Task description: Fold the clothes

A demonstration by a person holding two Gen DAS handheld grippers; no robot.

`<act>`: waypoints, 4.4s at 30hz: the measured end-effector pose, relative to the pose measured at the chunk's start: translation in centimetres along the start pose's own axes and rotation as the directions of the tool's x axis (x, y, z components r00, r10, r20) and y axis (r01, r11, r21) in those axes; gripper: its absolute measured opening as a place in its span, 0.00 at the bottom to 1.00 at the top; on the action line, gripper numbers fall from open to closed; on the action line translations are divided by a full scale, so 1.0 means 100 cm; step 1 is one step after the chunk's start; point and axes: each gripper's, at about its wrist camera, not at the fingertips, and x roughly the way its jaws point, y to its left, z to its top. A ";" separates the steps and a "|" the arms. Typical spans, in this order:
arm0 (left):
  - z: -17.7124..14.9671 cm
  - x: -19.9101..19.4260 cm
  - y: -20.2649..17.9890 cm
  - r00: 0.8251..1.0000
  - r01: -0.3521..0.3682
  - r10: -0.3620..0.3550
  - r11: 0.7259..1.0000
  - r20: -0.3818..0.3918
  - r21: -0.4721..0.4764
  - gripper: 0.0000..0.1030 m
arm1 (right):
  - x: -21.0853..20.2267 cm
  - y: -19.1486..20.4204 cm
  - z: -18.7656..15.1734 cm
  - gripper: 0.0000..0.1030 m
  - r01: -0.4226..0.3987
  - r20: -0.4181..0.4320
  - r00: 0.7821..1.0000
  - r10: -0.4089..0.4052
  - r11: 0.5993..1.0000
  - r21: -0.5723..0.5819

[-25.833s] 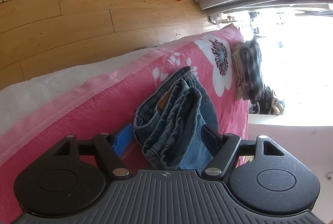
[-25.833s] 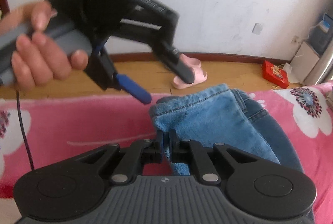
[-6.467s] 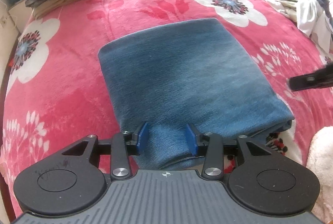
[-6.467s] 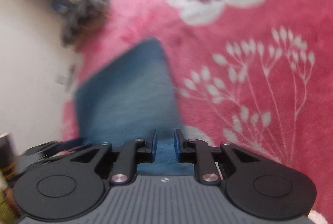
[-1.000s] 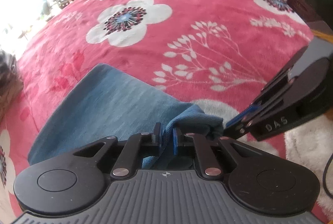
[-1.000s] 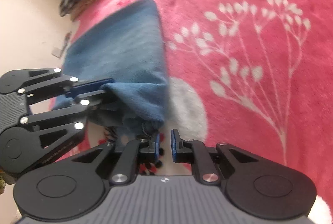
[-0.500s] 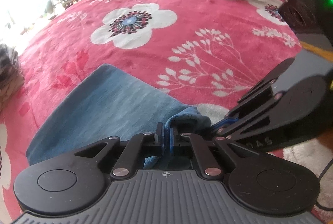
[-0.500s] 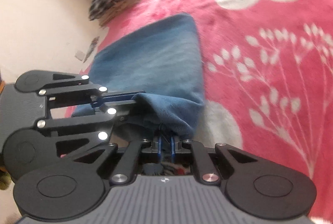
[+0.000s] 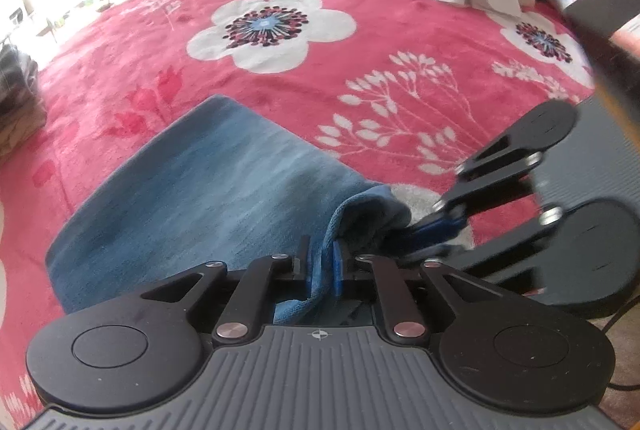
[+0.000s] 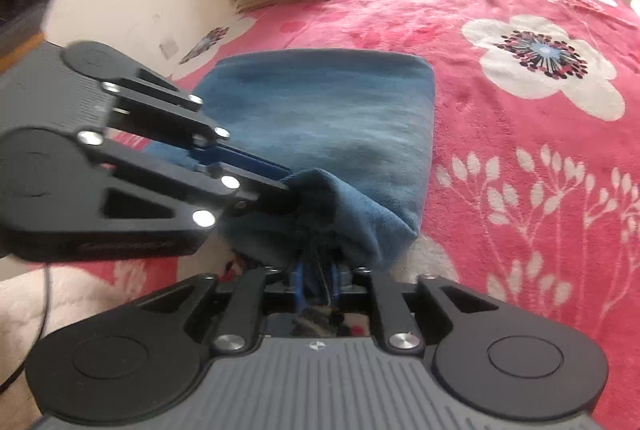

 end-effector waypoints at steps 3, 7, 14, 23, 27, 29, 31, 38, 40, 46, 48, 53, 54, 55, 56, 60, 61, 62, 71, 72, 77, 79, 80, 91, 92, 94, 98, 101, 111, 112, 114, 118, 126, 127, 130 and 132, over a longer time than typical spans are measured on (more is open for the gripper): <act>-0.002 0.002 -0.001 1.000 0.003 -0.003 1.000 -0.003 0.004 0.11 | -0.021 -0.005 0.001 0.23 0.008 -0.018 1.000 -0.009 0.999 -0.035; -0.004 0.002 -0.006 1.000 0.008 -0.008 1.000 -0.016 0.029 0.17 | -0.026 -0.019 0.003 0.25 0.060 -0.025 0.998 -0.061 0.996 -0.065; -0.007 0.001 -0.010 0.999 0.005 -0.004 0.999 -0.032 0.053 0.20 | -0.007 -0.035 0.004 0.25 -0.001 -0.041 0.999 -0.003 0.997 -0.082; -0.007 0.000 -0.011 0.999 0.039 -0.037 0.997 -0.039 0.065 0.28 | -0.019 -0.031 0.007 0.38 -0.081 -0.066 0.995 0.070 0.980 -0.182; -0.006 0.001 -0.013 0.998 0.047 -0.045 0.997 -0.034 0.068 0.34 | 0.000 -0.031 0.004 0.33 -0.020 -0.087 0.996 0.004 0.982 -0.188; -0.005 0.003 -0.014 0.999 0.044 -0.042 0.997 -0.031 0.063 0.38 | 0.007 -0.039 0.008 0.24 -0.055 -0.083 0.995 0.047 0.995 -0.088; -0.004 0.005 -0.015 0.999 0.040 -0.039 0.997 -0.028 0.058 0.43 | 0.011 -0.048 0.011 0.22 -0.087 -0.078 0.993 0.087 0.996 0.006; 0.000 0.011 -0.017 0.999 0.028 -0.027 0.999 -0.018 0.040 0.45 | 0.016 -0.077 0.014 0.21 -0.182 -0.049 0.978 0.201 0.947 0.267; 0.001 0.011 -0.012 0.999 0.037 -0.038 0.999 -0.015 -0.005 0.45 | 0.015 -0.080 0.013 0.21 -0.190 -0.046 0.976 0.212 0.937 0.291; 0.000 0.021 -0.009 0.999 -0.002 0.000 0.998 -0.036 -0.059 0.46 | 0.011 -0.069 0.017 0.23 -0.153 -0.060 0.983 0.172 0.959 0.239; -0.001 0.025 -0.013 0.999 -0.036 0.035 0.999 -0.038 -0.038 0.46 | 0.007 -0.067 0.018 0.23 -0.137 -0.063 0.986 0.155 0.965 0.224; -0.004 0.028 -0.029 0.991 -0.131 0.132 0.990 -0.027 0.060 0.46 | -0.003 -0.062 0.010 0.25 -0.078 -0.078 0.993 0.093 0.981 0.180; -0.005 0.029 -0.031 0.989 -0.144 0.147 0.987 -0.026 0.077 0.46 | -0.002 -0.061 0.009 0.26 -0.070 -0.082 0.993 0.086 0.982 0.176; -0.006 0.029 -0.034 0.986 -0.159 0.162 0.983 -0.025 0.093 0.46 | 0.000 -0.061 0.008 0.23 -0.067 -0.084 0.993 0.082 0.982 0.174; -0.007 0.029 -0.036 0.984 -0.174 0.178 0.979 -0.024 0.110 0.46 | 0.001 -0.060 0.007 0.21 -0.062 -0.084 0.993 0.078 0.983 0.171; -0.009 0.029 -0.035 0.977 -0.209 0.213 0.972 -0.025 0.111 0.49 | -0.006 -0.050 0.011 0.02 -0.040 -0.067 0.997 0.050 0.990 0.137; -0.008 0.029 -0.034 0.976 -0.214 0.218 0.971 -0.028 0.105 0.49 | -0.007 -0.048 0.011 0.02 -0.040 -0.067 0.997 0.049 0.990 0.134; -0.008 0.029 -0.034 0.975 -0.218 0.222 0.971 -0.030 0.098 0.50 | -0.009 -0.046 0.011 0.02 -0.039 -0.068 0.997 0.048 0.991 0.132; -0.013 0.031 -0.032 0.967 -0.251 0.254 0.964 -0.025 0.093 0.52 | -0.020 -0.051 0.003 0.04 -0.093 -0.039 0.994 0.102 0.977 0.193; -0.014 0.031 -0.031 0.967 -0.249 0.252 0.965 -0.024 0.088 0.52 | -0.022 -0.055 0.001 0.05 -0.095 -0.036 0.994 0.105 0.972 0.213; -0.015 0.029 -0.026 0.972 -0.231 0.233 0.970 -0.021 0.070 0.52 | -0.004 -0.059 -0.005 0.13 -0.065 -0.113 0.989 0.092 0.973 0.223; -0.015 0.029 -0.024 0.974 -0.223 0.225 0.972 -0.020 0.068 0.52 | 0.005 -0.055 -0.003 0.35 -0.064 -0.125 0.988 0.090 0.978 0.197; -0.015 0.029 -0.023 0.975 -0.219 0.221 0.973 -0.020 0.067 0.52 | 0.009 -0.051 -0.001 0.35 -0.056 -0.121 0.990 0.076 0.986 0.160; -0.015 0.024 -0.012 0.984 -0.178 0.178 0.984 -0.013 0.017 0.52 | 0.025 -0.036 0.003 0.36 -0.056 -0.065 0.997 0.050 0.995 -0.081; -0.014 0.021 -0.010 0.986 -0.166 0.166 0.986 -0.010 0.004 0.51 | 0.025 -0.036 0.004 0.37 -0.065 -0.060 0.996 0.060 0.995 -0.079; -0.013 0.015 -0.008 0.989 -0.148 0.148 0.989 0.004 -0.002 0.48 | 0.025 -0.037 0.003 0.37 -0.069 -0.052 0.996 0.066 0.995 -0.073; -0.011 0.003 -0.011 0.991 -0.125 0.123 0.991 0.051 0.038 0.38 | 0.025 -0.038 0.001 0.37 -0.067 -0.039 0.997 0.065 0.996 -0.062; -0.011 0.000 -0.016 0.991 -0.116 0.110 0.989 0.074 0.090 0.23 | 0.025 -0.036 0.001 0.36 -0.057 -0.033 0.998 0.055 0.996 -0.064; -0.021 -0.016 -0.026 0.986 -0.100 0.079 0.984 0.144 0.146 0.00 | 0.026 -0.028 0.000 0.36 -0.003 -0.012 1.000 0.002 0.998 -0.061; -0.022 -0.018 -0.026 0.986 -0.096 0.074 0.984 0.151 0.148 0.00 | 0.026 -0.027 0.000 0.36 0.005 -0.009 1.000 -0.006 0.998 -0.059; -0.027 -0.016 -0.027 0.987 -0.088 0.064 0.982 0.144 0.168 0.00 | 0.028 -0.025 0.000 0.36 0.029 -0.008 1.000 -0.030 0.998 -0.057; -0.045 0.002 -0.038 0.988 -0.119 0.082 0.946 0.132 0.301 0.00 | 0.038 -0.027 0.001 0.43 0.067 -0.020 0.997 -0.068 0.997 -0.047; -0.068 0.019 -0.052 0.977 -0.193 0.112 0.831 0.184 0.522 0.00 | 0.022 -0.037 0.007 0.47 0.086 -0.090 0.992 -0.089 0.996 -0.039; -0.069 0.019 -0.053 0.975 -0.199 0.114 0.822 0.189 0.533 0.00 | 0.015 -0.039 0.007 0.47 0.096 -0.094 0.991 -0.100 0.995 -0.041; -0.072 0.020 -0.054 0.972 -0.214 0.121 0.809 0.202 0.548 0.00 | -0.008 -0.044 0.009 0.45 0.106 -0.082 0.991 -0.109 0.994 -0.040; -0.073 0.020 -0.056 0.970 -0.221 0.125 0.805 0.206 0.551 0.00 | -0.024 -0.044 0.014 0.35 0.073 -0.046 0.996 -0.074 0.997 -0.026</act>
